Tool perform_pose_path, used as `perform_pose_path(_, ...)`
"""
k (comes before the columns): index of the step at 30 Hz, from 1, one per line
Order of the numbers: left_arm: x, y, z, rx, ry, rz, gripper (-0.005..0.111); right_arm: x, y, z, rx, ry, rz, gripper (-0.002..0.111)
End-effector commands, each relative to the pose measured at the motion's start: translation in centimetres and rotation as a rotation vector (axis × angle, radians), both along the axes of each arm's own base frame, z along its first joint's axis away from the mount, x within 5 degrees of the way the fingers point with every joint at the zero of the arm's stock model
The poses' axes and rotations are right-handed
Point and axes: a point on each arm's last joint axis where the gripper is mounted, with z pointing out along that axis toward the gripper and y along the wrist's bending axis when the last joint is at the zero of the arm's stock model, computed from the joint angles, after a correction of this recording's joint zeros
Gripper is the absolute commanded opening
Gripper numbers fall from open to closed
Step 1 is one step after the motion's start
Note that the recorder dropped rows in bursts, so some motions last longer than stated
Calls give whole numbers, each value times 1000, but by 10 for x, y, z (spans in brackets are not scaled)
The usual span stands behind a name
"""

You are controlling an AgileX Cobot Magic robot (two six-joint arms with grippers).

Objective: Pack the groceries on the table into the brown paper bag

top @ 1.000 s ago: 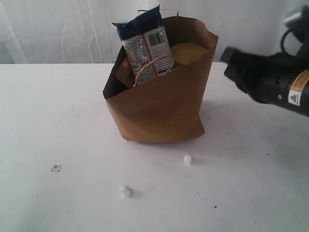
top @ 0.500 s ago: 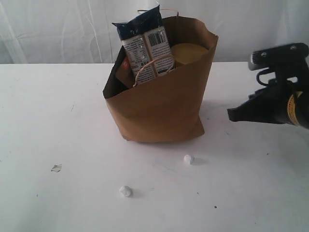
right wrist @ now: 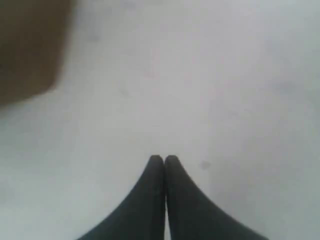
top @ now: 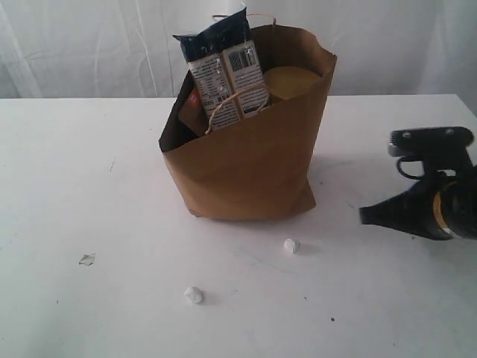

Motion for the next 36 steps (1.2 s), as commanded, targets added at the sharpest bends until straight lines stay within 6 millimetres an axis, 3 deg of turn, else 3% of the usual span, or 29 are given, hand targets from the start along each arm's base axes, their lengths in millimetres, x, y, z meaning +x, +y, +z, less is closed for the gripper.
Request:
perform_pose_path(1,0,0,-1,-9,1,4,0,-2,-3,-16,147,77,-122,0)
perform_pose_path(2,0,0,-1,-9,1,4,0,-4,25,-10,223,14,247,0)
perform_pose_path(4,0,0,-1,-9,1,4,0,-10,49,5,256,-74,555,0)
perform_pose_path(5,0,0,-1,-9,1,4,0,-11,52,8,255,-78,586,0)
perform_pose_path(10,0,0,-1,-9,1,4,0,-13,57,-5,722,195,54,0)
perform_pose_path(12,0,0,-1,-9,1,4,0,-11,67,5,950,196,2,0)
perform_pose_path(14,0,0,-1,-9,1,4,0,-7,76,20,1067,108,120,0)
perform_pose_path(17,0,0,-1,-9,1,4,0,-6,81,27,846,-8,442,0)
perform_pose_path(21,0,0,-1,-9,1,4,0,-7,86,32,610,99,694,0)
perform_pose_path(27,0,0,-1,-9,1,4,0,14,86,48,495,0,672,0)
perform_pose_path(34,0,0,-1,-9,1,4,0,12,79,37,389,-16,672,1)
perform_pose_path(36,0,0,-1,-9,1,4,0,6,80,32,372,-3,727,7)
